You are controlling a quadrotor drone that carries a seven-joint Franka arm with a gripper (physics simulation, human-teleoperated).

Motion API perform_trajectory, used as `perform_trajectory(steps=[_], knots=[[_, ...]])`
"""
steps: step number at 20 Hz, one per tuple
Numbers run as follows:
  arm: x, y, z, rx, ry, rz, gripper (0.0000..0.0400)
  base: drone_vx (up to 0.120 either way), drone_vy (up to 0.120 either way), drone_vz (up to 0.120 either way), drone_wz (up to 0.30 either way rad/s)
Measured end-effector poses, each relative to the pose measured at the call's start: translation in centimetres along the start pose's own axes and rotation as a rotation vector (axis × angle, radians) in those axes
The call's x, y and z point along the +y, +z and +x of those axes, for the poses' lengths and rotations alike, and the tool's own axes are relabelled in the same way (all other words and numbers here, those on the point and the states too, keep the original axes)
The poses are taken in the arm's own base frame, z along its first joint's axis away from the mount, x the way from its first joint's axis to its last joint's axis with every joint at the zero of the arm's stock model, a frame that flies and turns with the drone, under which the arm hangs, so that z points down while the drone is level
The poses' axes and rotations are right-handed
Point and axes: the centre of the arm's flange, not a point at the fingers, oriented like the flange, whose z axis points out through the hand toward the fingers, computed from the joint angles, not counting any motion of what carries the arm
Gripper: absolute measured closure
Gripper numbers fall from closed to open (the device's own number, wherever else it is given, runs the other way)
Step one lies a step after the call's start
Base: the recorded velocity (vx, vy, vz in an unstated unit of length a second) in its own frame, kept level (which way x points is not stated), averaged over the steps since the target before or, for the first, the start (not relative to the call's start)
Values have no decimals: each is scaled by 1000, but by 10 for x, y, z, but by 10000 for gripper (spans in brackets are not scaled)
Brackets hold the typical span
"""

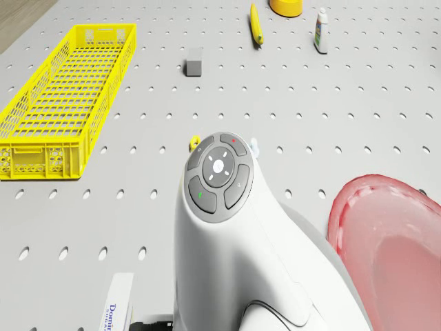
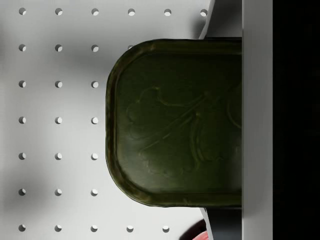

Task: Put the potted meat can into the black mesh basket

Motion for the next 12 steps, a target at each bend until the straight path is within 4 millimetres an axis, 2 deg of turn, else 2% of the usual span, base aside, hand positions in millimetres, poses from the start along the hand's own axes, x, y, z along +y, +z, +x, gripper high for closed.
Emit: perform_trajectory(steps=[1,12], knots=[[0,0,0,0,0,0,114,120,0,120,0],[0,-1,0,0,-1,0,114,120,0,0,0]])
